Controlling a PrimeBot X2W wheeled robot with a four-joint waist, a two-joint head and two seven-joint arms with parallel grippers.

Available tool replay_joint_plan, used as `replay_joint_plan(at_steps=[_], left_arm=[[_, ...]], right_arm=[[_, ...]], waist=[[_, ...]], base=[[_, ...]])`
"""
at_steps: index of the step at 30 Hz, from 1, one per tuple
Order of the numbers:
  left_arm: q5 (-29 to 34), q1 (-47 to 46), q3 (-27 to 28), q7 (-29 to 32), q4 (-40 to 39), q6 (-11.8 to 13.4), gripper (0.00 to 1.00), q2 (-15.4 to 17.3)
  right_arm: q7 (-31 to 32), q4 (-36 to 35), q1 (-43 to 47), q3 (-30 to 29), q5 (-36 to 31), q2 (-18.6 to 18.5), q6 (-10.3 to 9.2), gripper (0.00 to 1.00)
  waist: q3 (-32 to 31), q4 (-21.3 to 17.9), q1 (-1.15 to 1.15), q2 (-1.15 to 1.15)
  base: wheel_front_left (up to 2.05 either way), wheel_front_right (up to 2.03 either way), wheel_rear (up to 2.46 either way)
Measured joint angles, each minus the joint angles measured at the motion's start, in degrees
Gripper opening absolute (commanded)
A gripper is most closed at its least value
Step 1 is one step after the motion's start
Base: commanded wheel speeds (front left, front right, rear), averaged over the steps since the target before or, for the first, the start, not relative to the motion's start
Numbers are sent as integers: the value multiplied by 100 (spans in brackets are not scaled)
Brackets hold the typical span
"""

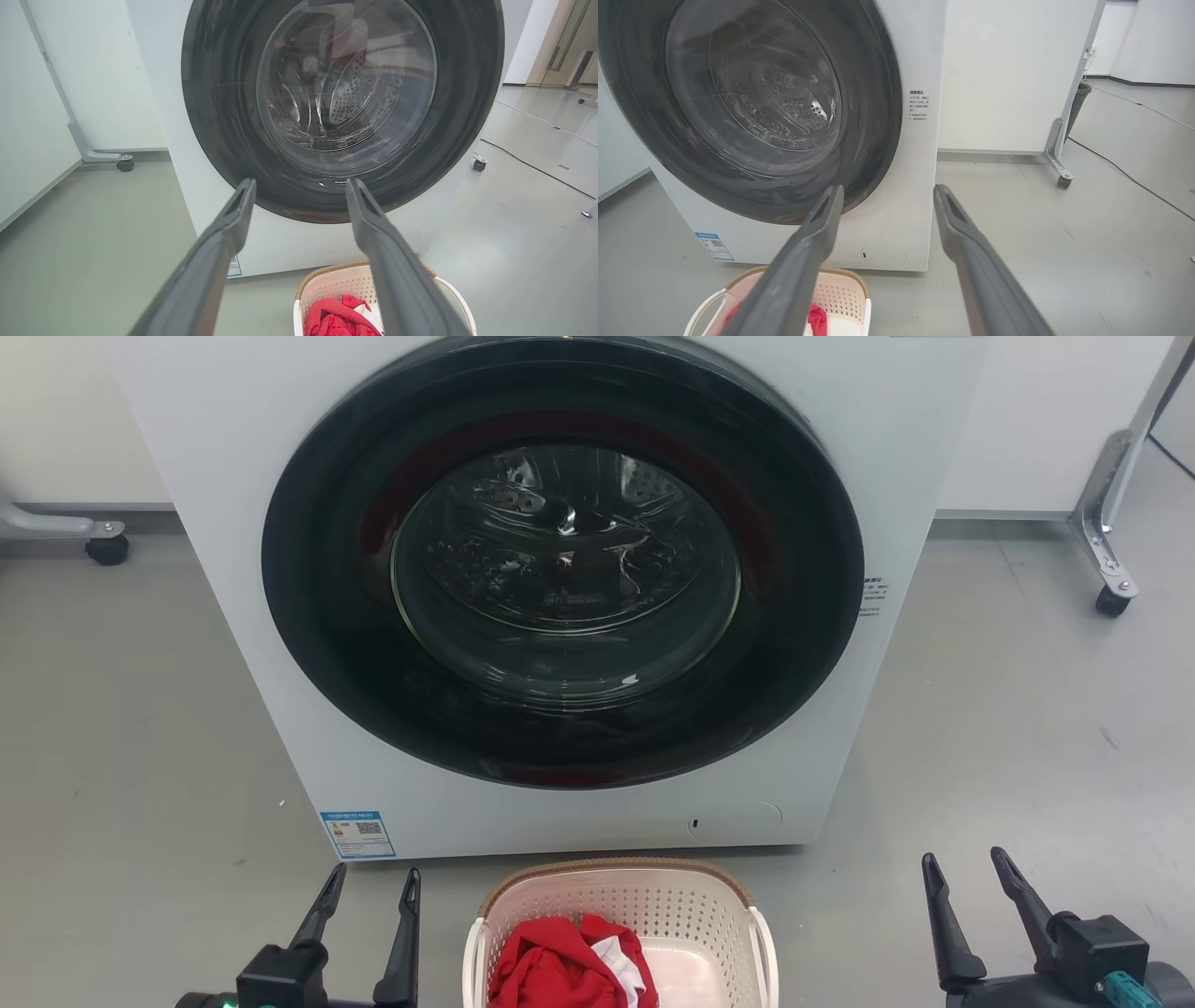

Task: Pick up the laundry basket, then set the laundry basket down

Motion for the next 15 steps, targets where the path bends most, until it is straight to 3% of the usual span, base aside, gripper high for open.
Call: replay_joint_plan(at_steps=[15], left_arm=[[34,1,179,91,215,43,100,-147]], right_arm=[[-1,176,7,-79,-76,8,-56,100]], waist=[[2,-18,0,0]], base=[[0,0,0]])
